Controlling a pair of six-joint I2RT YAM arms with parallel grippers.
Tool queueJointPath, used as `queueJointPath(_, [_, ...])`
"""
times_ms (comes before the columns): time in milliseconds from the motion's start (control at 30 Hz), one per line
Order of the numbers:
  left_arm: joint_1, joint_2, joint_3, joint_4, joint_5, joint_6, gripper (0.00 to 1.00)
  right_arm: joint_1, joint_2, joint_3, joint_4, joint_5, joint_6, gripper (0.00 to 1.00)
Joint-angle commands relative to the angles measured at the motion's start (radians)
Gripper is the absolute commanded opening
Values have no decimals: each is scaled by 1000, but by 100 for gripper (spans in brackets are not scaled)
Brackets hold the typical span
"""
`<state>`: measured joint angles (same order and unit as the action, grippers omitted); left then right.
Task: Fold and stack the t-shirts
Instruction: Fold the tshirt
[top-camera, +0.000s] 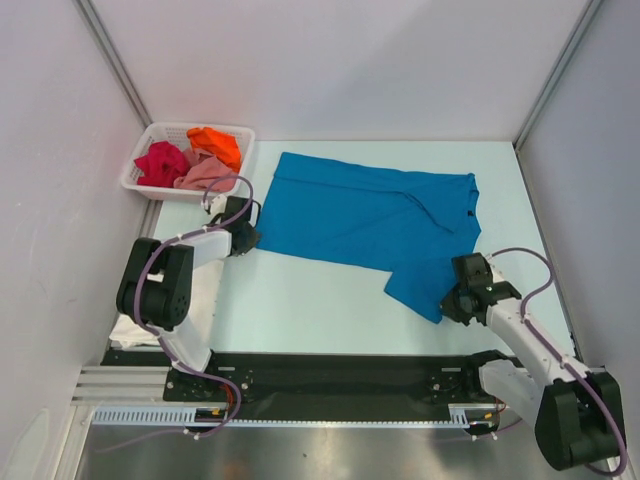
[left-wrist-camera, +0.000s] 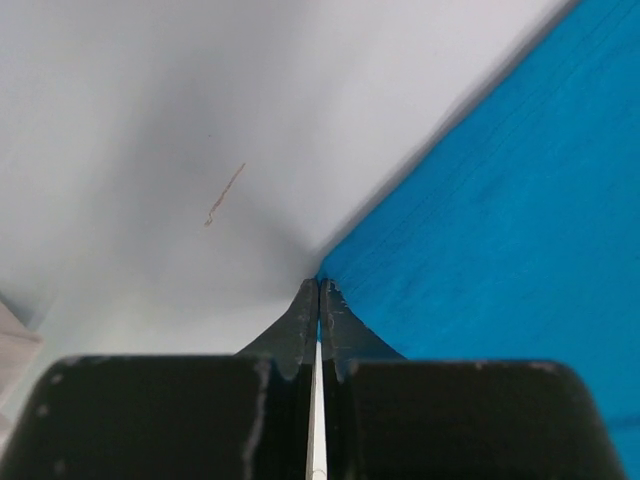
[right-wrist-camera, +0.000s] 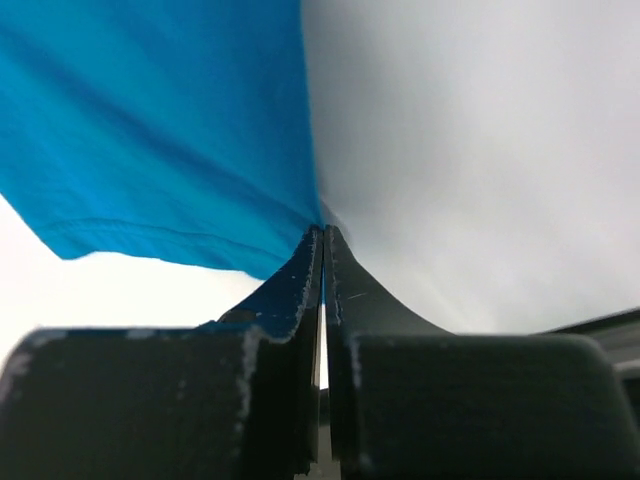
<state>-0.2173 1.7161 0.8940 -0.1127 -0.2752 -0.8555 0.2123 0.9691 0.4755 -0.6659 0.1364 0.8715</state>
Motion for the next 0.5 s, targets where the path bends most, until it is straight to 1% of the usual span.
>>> queueJointPath(0, [4, -22, -18, 4, 34, 15, 0, 4, -70, -3, -96, 104, 57, 0])
queueJointPath(100, [-1, -85, -70, 8, 24, -10, 0, 6, -125, -11, -136, 123, 80, 0])
queueJointPath(200, [-1, -153, -118, 5, 7, -17, 0, 4, -187, -6, -185, 134, 142, 0])
queueJointPath(267, [-4, -215, -148, -2, 7, -34, 0, 4, -231, 20, -243, 190, 200, 0])
queueJointPath(333, [-17, -260, -177, -8, 14, -45, 0, 4, -309, 34, -281, 233, 208, 0])
queueJointPath(400, [-25, -309, -188, -39, 4, -69, 0, 6, -354, 35, -291, 232, 228, 0])
queueJointPath(467, [-28, -341, -211, -73, 1, -89, 0, 7, -359, 48, -297, 224, 224, 0])
